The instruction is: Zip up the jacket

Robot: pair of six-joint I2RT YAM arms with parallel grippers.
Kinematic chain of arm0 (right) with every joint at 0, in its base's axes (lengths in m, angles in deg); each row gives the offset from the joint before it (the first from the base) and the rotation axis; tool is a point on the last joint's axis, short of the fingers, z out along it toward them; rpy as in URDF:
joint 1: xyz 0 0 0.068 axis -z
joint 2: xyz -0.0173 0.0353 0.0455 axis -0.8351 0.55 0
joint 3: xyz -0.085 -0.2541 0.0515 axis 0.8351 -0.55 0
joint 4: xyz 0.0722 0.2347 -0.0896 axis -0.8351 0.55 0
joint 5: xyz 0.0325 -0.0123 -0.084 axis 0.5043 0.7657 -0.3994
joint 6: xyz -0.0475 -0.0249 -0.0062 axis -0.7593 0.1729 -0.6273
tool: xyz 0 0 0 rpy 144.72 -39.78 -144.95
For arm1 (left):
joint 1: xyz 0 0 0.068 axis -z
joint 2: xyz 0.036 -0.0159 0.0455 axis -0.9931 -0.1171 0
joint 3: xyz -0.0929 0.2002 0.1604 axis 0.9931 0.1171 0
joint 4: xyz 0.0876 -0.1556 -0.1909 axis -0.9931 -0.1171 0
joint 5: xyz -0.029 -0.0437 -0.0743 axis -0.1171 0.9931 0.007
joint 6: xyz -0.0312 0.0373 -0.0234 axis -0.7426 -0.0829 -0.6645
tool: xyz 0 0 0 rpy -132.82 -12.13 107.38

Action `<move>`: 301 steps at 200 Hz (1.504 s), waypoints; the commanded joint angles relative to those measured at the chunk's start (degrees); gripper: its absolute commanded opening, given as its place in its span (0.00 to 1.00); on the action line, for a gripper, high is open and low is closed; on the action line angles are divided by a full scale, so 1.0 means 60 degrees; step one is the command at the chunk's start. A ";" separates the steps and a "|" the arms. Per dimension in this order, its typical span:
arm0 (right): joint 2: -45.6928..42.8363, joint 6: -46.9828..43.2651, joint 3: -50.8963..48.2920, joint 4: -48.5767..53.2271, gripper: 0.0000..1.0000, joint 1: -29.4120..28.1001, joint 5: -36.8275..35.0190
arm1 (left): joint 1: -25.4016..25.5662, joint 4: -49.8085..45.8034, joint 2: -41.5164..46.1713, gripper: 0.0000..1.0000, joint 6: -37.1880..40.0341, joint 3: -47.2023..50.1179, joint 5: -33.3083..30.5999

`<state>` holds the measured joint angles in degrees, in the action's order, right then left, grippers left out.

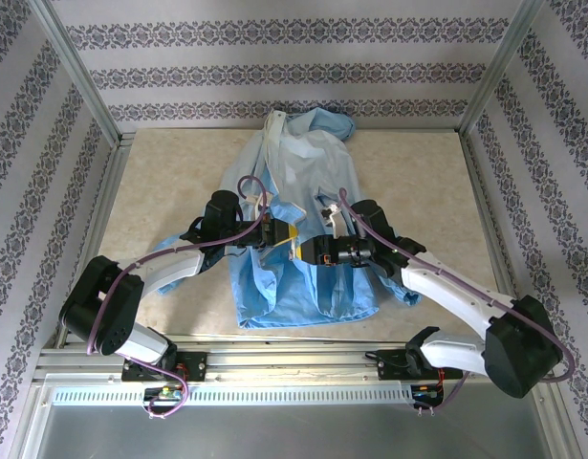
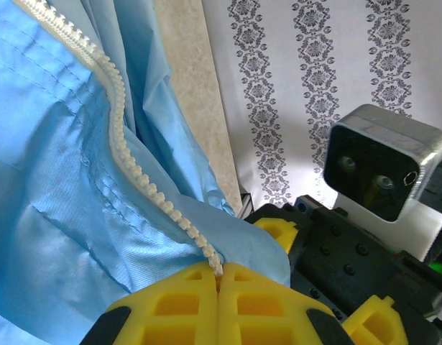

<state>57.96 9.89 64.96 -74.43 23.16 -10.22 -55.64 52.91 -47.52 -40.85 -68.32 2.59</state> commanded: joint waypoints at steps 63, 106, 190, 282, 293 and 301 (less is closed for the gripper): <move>0.0445 0.0057 0.0284 -0.0516 0.35 0.0042 0.0400 | -0.0068 0.0847 -0.0066 0.00 -0.0257 0.0148 0.0050; 0.0634 0.0030 0.0339 -0.0653 0.13 0.0050 0.0525 | -0.0068 0.0788 -0.0017 0.00 -0.0214 0.0252 0.0036; 0.0623 -0.0305 0.0300 -0.0175 0.00 0.0159 0.0112 | -0.0841 -0.2767 0.1637 0.52 0.1292 0.0086 -0.0819; 0.0623 -0.0672 -0.0053 0.0016 0.00 0.0141 -0.0065 | -0.1384 -0.9973 0.4093 0.64 0.2399 0.0574 -0.5289; 0.0623 -0.0735 -0.0089 0.0028 0.00 0.0134 -0.0065 | -0.1366 -0.9839 0.4289 0.64 0.2142 0.0849 -0.5140; 0.0623 -0.0785 -0.0124 0.0021 0.00 0.0130 -0.0079 | -0.1329 -0.9716 0.4494 0.64 0.1990 0.1054 -0.5109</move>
<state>61.98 7.44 65.11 -74.38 23.53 -9.94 -63.53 0.35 -23.19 -27.82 -65.21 -26.07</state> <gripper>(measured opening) 0.070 0.638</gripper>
